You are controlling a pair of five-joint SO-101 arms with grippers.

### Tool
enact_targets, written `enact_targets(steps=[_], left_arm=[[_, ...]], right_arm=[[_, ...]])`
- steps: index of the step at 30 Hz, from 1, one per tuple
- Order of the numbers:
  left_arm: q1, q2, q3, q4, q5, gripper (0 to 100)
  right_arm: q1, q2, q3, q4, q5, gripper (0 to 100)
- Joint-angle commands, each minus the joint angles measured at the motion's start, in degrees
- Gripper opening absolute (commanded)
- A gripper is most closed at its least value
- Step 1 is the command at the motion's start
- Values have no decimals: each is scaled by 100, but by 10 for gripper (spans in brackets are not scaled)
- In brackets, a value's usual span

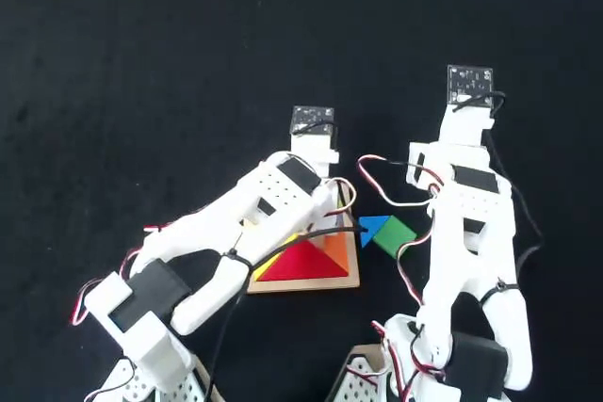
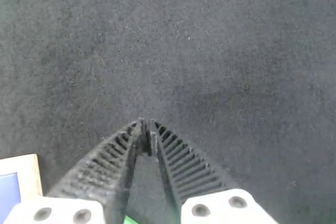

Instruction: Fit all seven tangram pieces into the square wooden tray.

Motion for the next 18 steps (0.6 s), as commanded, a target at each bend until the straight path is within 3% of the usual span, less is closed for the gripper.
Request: enact_targets(steps=[1,10,18], left_arm=[[57,-88,-224,185,114,187],[-110,-105,-251,185,70,188],[-620,-105,-303,-62,-545,188]], right_arm=[[44,57,-303,-114,-26,11],[44,66,-303,-105,-26,11],[0,66,-303,-114,-35,11]])
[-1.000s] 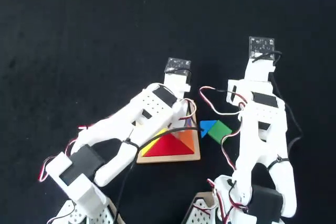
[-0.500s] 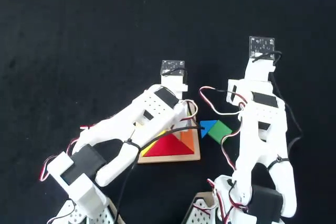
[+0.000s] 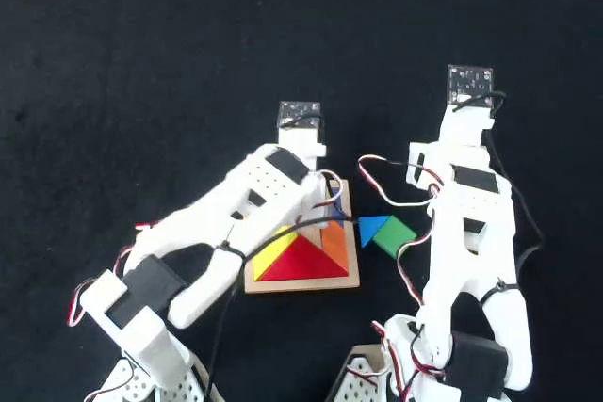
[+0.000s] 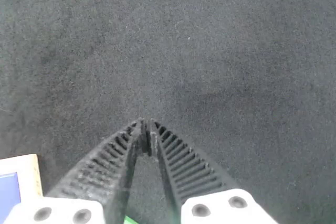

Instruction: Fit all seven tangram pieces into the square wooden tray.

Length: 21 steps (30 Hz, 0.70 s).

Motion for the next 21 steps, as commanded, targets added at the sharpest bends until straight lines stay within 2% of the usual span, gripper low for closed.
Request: enact_targets(steps=[1,6,21], left_arm=[[-295,-79,-268,-308,-396,188],[-75,-35,-198,-519,-519,188],[-224,-35,207,-668,-519,188]], right_arm=[[-53,66,-303,-114,-26,11],[-132,66,-268,-114,-18,11],[-141,66,-242,-114,-9,11]])
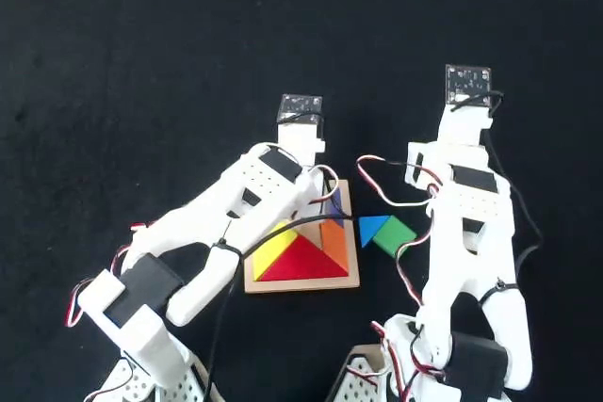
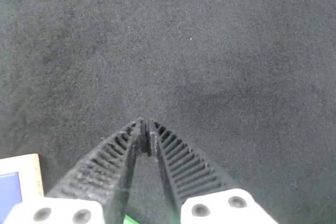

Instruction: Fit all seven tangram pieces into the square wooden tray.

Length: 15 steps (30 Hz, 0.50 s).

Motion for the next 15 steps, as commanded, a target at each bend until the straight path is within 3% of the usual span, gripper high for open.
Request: enact_targets(steps=[1,15], left_arm=[[-75,-35,31,-70,-26,188],[242,-35,84,-53,-26,188]], right_arm=[[-97,66,-242,-114,-18,11],[-97,66,-242,-114,-18,11]])
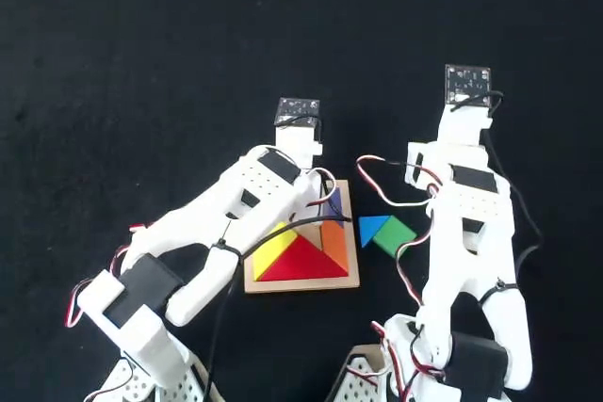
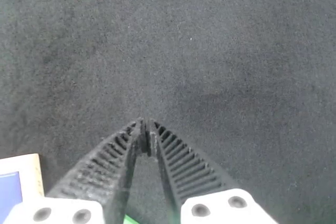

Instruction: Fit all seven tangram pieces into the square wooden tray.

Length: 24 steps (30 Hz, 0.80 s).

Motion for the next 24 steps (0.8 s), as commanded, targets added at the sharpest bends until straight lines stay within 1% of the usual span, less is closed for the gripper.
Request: enact_targets(steps=[1,7,16,19,24], left_arm=[[330,-35,-40,-53,-53,188],[549,-62,-92,-62,-35,188],[180,-114,-145,-9,-44,188],[4,-237,-374,264,-44,188],[-31,-826,-813,1029,-53,188]], right_arm=[[-97,66,-242,-114,-18,11],[-97,66,-242,-114,-18,11],[-97,66,-242,-114,-18,11],[-105,66,-242,-114,-18,11],[-105,66,-242,-114,-18,11]])
